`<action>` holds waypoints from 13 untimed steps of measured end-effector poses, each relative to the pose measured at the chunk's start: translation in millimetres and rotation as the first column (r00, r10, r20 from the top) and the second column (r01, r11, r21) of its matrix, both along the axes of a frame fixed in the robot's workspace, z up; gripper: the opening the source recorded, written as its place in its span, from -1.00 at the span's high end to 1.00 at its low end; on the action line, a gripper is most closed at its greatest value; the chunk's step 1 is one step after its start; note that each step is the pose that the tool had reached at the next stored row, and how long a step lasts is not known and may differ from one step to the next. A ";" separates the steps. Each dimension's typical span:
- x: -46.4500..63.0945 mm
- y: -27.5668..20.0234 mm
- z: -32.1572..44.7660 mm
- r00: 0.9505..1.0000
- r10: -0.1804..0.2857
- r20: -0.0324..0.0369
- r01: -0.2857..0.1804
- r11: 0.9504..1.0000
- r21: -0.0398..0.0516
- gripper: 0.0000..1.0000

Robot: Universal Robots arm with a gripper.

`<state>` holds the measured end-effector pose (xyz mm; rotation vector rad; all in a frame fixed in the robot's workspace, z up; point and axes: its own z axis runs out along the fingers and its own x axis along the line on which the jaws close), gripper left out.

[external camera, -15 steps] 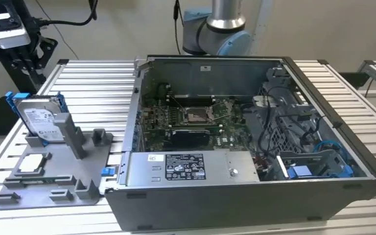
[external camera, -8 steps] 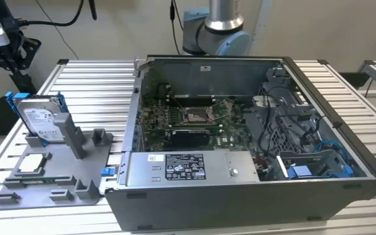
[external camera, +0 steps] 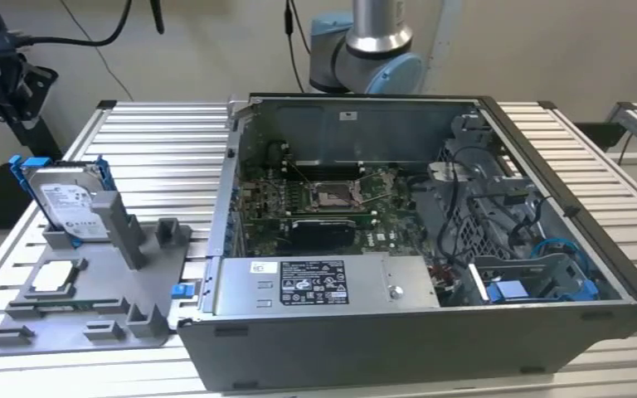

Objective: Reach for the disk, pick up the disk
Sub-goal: 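Reach for the disk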

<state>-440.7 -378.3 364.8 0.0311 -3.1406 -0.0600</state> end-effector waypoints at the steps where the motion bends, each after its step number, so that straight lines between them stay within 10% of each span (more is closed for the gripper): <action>1: -0.1 -1.8 0.0 1.000 0.000 0.000 0.000 1.000 0.000 1.00; 5: -0.7 -10.8 -0.1 1.000 0.000 0.000 0.000 1.000 0.000 1.00; 13: -0.7 -11.5 -0.1 1.000 0.000 0.000 0.000 1.000 0.000 1.00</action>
